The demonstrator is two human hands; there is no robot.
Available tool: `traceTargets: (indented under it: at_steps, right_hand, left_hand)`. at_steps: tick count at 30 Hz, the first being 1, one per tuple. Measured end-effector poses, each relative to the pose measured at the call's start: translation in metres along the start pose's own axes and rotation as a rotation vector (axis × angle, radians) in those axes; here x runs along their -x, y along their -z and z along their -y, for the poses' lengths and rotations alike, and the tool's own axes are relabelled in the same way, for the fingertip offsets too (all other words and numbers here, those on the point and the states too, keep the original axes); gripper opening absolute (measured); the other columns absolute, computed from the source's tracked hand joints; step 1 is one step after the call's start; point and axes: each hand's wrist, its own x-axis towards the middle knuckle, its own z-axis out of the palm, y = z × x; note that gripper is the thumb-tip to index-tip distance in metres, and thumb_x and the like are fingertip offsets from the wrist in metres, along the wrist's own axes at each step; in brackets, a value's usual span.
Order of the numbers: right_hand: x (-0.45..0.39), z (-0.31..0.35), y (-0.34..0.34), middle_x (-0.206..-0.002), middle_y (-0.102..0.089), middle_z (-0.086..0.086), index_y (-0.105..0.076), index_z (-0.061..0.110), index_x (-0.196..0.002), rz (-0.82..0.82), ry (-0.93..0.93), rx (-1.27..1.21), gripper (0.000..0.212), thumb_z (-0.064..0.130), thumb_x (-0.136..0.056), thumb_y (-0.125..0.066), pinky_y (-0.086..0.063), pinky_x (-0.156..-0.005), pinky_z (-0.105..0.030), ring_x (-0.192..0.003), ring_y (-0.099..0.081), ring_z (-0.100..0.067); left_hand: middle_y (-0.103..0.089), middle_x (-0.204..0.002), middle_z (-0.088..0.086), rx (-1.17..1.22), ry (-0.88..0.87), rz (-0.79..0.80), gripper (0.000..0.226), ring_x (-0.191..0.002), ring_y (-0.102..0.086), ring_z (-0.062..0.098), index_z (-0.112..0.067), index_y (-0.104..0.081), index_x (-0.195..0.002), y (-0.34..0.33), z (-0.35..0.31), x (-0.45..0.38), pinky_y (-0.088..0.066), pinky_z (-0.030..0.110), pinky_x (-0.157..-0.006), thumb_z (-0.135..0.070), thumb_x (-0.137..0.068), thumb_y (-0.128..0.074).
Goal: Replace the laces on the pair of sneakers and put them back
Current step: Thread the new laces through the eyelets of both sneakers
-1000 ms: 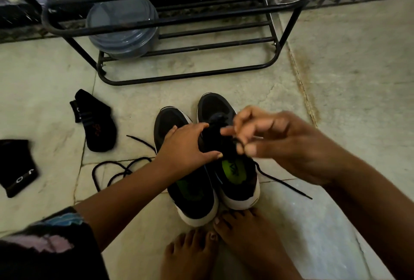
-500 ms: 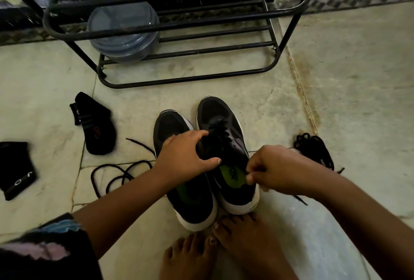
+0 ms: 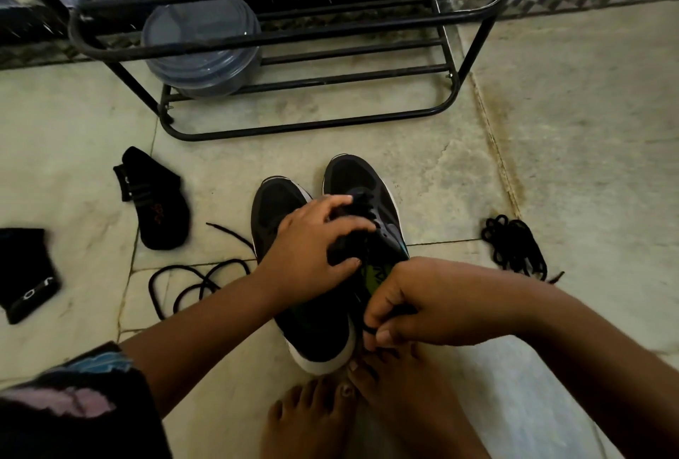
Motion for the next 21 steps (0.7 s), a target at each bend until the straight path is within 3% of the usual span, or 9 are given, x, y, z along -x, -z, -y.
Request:
traceTargets:
  at_steps: [2,3,6,9,11,14,16,21]
  right_hand:
    - [-0.002,0.002,0.001,-0.072,-0.064,0.009,-0.06,0.029,-0.071,-0.034,-0.04,-0.028,0.023,0.024,-0.093,-0.056,-0.042,-0.065,-0.015,-0.069,-0.058,-0.002]
    - [-0.004,0.001,-0.004,-0.071,-0.063,0.009,-0.06,0.028,-0.07,-0.084,-0.047,-0.015,0.024,0.025,-0.093,-0.055,-0.042,-0.065,-0.017,-0.068,-0.057,-0.003]
    - [-0.005,-0.013,0.0,-0.08,-0.067,0.003,-0.068,0.024,-0.083,-0.459,-0.151,-0.018,0.021,0.032,-0.094,-0.052,-0.052,-0.072,-0.028,-0.073,-0.061,-0.008]
    - [-0.005,-0.031,0.002,-0.095,-0.07,0.005,-0.071,0.023,-0.096,-0.787,-0.285,0.002,0.022,0.033,-0.095,-0.051,-0.051,-0.071,-0.027,-0.073,-0.059,-0.006]
    - [-0.003,-0.044,0.002,-0.105,-0.068,0.007,-0.066,0.026,-0.107,-0.767,-0.4,0.109,0.024,0.038,-0.094,-0.051,-0.048,-0.073,-0.027,-0.078,-0.059,-0.007]
    - [-0.003,-0.057,-0.006,-0.108,-0.068,0.006,-0.059,0.028,-0.118,-0.506,-0.557,0.111,0.039,0.052,-0.087,-0.057,-0.052,-0.08,-0.033,-0.092,-0.063,-0.013]
    - [-0.007,-0.057,-0.013,-0.101,-0.07,0.006,-0.06,0.027,-0.115,-0.395,-0.591,0.09,0.04,0.053,-0.085,-0.06,-0.054,-0.078,-0.032,-0.087,-0.063,-0.012]
    - [-0.017,-0.057,-0.016,-0.076,-0.062,0.002,-0.061,0.017,-0.087,-0.449,-0.628,0.109,0.026,0.043,-0.09,-0.059,-0.043,-0.054,-0.025,-0.069,-0.057,-0.014]
  left_hand:
    - [-0.045,-0.141,-0.005,-0.101,-0.224,0.025,0.023,-0.141,-0.024,0.021,-0.039,-0.064,-0.103,0.002,0.002,0.0,-0.015,0.048,-0.111,-0.042,-0.083,-0.053]
    - [-0.051,-0.134,-0.002,-0.135,-0.307,0.034,0.024,-0.139,-0.029,0.023,-0.033,-0.067,-0.095,0.003,0.003,0.002,-0.018,0.047,-0.109,-0.042,-0.083,-0.048]
    - [-0.061,-0.109,-0.002,-0.133,-0.378,0.008,0.028,-0.122,-0.048,0.021,-0.023,-0.065,-0.081,0.01,0.011,0.002,-0.034,0.042,-0.101,-0.042,-0.087,-0.045]
    - [-0.057,-0.082,-0.006,-0.192,-0.371,-0.031,0.037,-0.086,-0.056,0.015,-0.019,-0.062,-0.07,0.02,0.031,-0.002,-0.042,0.035,-0.081,-0.047,-0.091,-0.048]
    - [-0.05,-0.066,-0.006,-0.244,-0.32,-0.061,0.046,-0.065,-0.049,0.014,-0.016,-0.056,-0.06,0.028,0.048,-0.003,-0.041,0.033,-0.065,-0.048,-0.092,-0.046]
    - [-0.046,-0.054,-0.002,-0.265,-0.097,-0.123,0.059,-0.05,-0.044,0.017,-0.014,-0.05,-0.053,0.04,0.068,0.005,-0.037,0.029,-0.049,-0.058,-0.089,-0.034]
    - [-0.046,-0.053,-0.001,-0.293,0.107,-0.139,0.062,-0.049,-0.045,0.016,-0.015,-0.048,-0.052,0.041,0.076,0.011,-0.031,0.025,-0.046,-0.063,-0.087,-0.032]
    - [-0.055,-0.062,-0.002,-0.39,0.462,-0.046,0.045,-0.064,-0.054,0.019,-0.019,-0.055,-0.067,0.038,0.076,0.012,-0.035,0.025,-0.053,-0.058,-0.087,-0.047]
